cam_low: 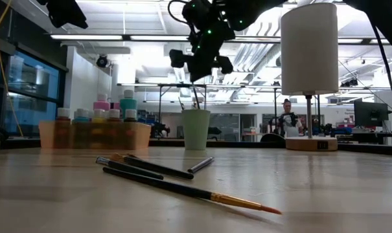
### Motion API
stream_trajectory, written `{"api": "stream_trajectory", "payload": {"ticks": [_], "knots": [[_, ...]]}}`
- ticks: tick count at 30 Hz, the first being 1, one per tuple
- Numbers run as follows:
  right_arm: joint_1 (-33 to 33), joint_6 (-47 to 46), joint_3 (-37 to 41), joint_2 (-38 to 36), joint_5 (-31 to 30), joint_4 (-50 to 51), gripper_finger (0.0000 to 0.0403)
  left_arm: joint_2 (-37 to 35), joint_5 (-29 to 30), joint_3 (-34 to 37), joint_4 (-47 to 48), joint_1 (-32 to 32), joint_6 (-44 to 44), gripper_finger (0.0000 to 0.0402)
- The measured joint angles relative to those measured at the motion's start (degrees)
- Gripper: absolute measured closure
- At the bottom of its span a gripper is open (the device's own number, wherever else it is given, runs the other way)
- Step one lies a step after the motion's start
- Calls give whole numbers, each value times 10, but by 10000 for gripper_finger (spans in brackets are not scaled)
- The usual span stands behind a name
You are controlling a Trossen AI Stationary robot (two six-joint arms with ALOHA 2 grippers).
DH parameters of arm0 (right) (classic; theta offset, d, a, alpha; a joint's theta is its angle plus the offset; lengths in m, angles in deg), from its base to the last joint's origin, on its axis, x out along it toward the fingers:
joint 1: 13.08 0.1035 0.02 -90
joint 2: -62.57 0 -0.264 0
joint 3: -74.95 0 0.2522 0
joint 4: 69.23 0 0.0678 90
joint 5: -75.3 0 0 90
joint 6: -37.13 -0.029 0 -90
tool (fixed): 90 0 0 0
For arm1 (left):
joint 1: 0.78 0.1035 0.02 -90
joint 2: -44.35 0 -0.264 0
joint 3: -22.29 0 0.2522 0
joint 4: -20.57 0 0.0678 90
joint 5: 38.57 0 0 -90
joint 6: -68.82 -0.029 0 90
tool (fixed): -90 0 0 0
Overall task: Pick & Place Paint Supplies
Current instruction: Put the black paint brush into the green cup
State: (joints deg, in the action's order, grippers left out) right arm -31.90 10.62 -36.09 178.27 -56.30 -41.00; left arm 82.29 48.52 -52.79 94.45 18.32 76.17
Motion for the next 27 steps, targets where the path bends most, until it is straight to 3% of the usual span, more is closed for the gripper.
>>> {"api": "stream_trajectory", "payload": {"ticks": [8,17,23,27], "knots": [[4,-21,17,0,30,9,388,0,6,0,0,0,0,291],[5,-40,17,0,52,27,320,0,6,0,0,0,0,291],[9,-86,17,-45,123,101,284,0,6,0,0,0,0,291],[14,-163,16,-88,214,189,284,0,6,0,0,0,0,291]]}}
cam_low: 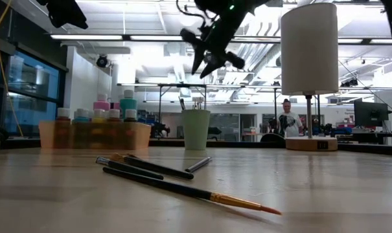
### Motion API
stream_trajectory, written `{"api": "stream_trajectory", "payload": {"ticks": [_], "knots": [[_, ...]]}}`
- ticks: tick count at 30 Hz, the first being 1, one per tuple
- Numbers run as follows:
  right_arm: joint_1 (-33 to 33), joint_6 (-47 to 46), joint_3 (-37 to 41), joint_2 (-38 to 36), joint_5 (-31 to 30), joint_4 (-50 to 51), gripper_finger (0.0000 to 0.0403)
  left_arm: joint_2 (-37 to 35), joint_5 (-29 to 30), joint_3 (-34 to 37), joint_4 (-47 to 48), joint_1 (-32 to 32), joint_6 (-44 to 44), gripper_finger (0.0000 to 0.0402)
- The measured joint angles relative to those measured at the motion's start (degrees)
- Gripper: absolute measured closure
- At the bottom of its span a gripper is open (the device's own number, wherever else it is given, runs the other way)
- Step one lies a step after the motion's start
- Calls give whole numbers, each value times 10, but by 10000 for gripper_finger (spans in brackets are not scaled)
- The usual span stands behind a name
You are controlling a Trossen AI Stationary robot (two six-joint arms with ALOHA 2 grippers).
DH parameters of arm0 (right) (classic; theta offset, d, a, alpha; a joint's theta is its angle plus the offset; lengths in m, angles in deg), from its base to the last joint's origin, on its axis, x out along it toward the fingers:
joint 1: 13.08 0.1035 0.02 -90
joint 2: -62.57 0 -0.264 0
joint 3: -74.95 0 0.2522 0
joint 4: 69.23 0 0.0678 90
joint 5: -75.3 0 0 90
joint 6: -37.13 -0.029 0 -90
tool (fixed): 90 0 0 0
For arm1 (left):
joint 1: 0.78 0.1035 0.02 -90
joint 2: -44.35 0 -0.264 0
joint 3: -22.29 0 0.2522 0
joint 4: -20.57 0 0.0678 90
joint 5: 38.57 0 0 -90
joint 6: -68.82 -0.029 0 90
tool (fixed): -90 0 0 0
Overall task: Pick & Place Paint Supplies
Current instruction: Put the black paint brush into the green cup
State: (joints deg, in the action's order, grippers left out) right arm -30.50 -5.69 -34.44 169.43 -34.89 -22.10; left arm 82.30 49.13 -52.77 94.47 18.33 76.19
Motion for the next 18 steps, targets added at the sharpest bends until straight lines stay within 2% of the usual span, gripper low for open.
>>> {"api": "stream_trajectory", "payload": {"ticks": [5,11,13,18], "knots": [[10,-89,0,-21,159,77,292,0,0,0,0,0,0,291],[52,-180,0,-3,241,112,293,0,0,0,0,0,0,291],[64,-219,0,4,246,140,293,0,0,0,0,0,-1,291],[113,-336,0,13,183,234,293,0,0,0,0,0,-2,291]]}}
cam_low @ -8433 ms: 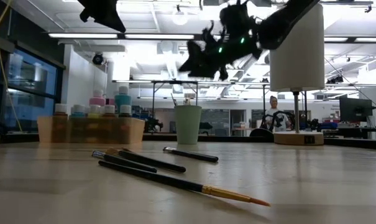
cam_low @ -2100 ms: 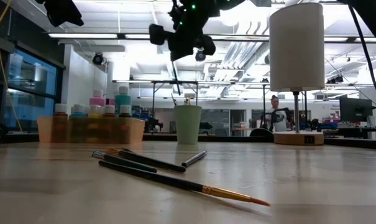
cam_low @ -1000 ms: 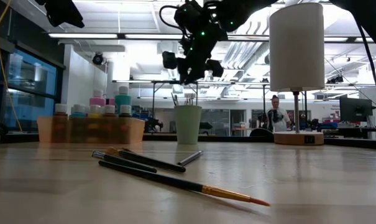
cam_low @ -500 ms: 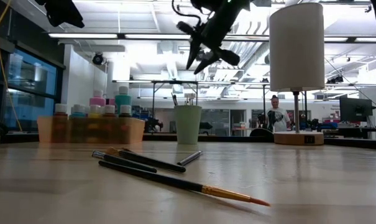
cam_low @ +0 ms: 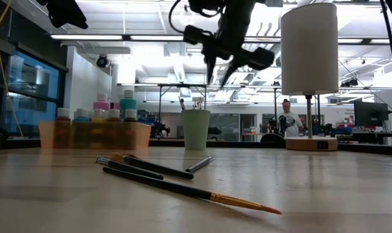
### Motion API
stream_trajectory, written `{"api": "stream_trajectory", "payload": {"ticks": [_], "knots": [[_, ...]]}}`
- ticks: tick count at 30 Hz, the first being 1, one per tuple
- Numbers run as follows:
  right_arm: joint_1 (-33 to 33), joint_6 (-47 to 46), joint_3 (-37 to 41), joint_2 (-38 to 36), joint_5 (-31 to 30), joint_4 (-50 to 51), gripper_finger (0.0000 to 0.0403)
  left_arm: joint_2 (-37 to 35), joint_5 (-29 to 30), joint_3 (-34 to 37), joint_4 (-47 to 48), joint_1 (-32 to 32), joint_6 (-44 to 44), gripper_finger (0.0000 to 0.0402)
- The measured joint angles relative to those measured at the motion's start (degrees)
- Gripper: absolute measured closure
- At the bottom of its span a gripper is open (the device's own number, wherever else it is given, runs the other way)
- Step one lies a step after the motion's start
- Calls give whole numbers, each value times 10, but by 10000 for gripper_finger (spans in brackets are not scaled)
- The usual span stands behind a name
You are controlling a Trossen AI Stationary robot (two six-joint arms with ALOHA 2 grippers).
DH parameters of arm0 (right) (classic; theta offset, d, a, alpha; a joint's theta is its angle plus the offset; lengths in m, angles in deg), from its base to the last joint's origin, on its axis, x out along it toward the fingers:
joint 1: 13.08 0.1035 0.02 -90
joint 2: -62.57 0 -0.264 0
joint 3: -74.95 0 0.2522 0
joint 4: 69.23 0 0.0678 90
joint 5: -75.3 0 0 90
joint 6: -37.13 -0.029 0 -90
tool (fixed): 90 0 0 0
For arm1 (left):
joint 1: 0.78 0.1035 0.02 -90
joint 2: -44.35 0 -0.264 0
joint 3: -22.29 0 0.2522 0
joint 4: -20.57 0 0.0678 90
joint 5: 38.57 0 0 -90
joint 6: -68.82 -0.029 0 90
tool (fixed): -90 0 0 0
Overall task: Pick & Place Paint Supplies
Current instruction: Put the black paint brush into the green cup
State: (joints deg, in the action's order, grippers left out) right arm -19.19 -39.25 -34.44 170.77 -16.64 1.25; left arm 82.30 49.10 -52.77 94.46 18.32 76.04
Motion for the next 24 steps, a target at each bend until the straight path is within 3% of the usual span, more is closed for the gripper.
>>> {"api": "stream_trajectory", "payload": {"ticks": [4,13,24], "knots": [[43,-70,0,20,-15,21,293,0,0,0,0,0,-1,291],[87,-137,1,89,31,-7,292,0,-1,0,0,0,-10,291],[103,-183,1,154,48,-59,230,0,-5,0,1,0,-14,291]]}}
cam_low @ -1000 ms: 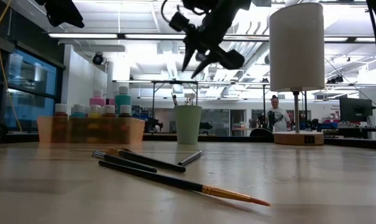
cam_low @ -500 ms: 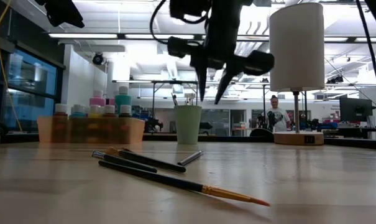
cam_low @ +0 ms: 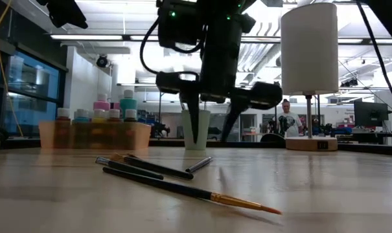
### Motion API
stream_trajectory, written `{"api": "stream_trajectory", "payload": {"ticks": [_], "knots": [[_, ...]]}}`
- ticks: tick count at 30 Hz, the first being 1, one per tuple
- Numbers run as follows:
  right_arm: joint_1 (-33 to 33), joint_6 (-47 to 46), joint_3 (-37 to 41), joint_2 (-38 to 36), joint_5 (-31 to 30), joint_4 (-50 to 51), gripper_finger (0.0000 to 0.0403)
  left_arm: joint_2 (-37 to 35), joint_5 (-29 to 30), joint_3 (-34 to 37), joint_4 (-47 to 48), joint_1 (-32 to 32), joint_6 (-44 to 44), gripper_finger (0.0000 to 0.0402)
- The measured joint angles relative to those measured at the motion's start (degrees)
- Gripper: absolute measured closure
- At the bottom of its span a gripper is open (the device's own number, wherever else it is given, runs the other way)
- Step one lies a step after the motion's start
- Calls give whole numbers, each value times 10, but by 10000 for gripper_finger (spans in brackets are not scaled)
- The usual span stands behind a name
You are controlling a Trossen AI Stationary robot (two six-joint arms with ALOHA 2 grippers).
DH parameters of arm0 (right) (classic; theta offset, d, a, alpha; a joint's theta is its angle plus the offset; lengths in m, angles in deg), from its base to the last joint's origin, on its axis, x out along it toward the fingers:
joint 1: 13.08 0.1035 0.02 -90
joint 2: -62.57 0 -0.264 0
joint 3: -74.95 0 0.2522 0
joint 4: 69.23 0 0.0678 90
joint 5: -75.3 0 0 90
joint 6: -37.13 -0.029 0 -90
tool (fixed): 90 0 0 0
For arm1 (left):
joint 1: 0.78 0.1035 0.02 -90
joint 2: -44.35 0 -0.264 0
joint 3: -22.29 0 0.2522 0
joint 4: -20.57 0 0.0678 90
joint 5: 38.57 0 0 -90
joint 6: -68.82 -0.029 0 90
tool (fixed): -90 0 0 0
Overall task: Pick & Place Paint Supplies
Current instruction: Put the black paint brush into the green cup
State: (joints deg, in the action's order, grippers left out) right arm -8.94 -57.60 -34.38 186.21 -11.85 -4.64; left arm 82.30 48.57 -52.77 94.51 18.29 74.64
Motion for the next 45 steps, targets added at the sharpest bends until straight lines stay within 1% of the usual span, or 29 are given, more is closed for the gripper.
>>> {"api": "stream_trajectory", "payload": {"ticks": [4,7,14,18,22,31,37,45], "knots": [[2,-15,-1,10,2,-15,226,0,0,0,0,0,0,291],[7,-25,0,21,6,-25,232,0,0,0,0,0,0,291],[9,-41,-1,32,6,-34,264,0,-1,0,0,0,0,291],[7,-41,-1,32,-10,-26,283,0,-1,0,1,0,-1,291],[-2,-27,-1,32,-6,-25,300,0,-2,0,1,0,-1,291],[-15,-2,-1,33,-24,-16,329,0,-2,0,12,0,-2,291],[-16,3,-1,33,-26,-17,335,0,-2,0,15,0,-2,291],[-1,-4,-1,33,-28,-18,336,0,-1,0,15,0,-2,291]]}}
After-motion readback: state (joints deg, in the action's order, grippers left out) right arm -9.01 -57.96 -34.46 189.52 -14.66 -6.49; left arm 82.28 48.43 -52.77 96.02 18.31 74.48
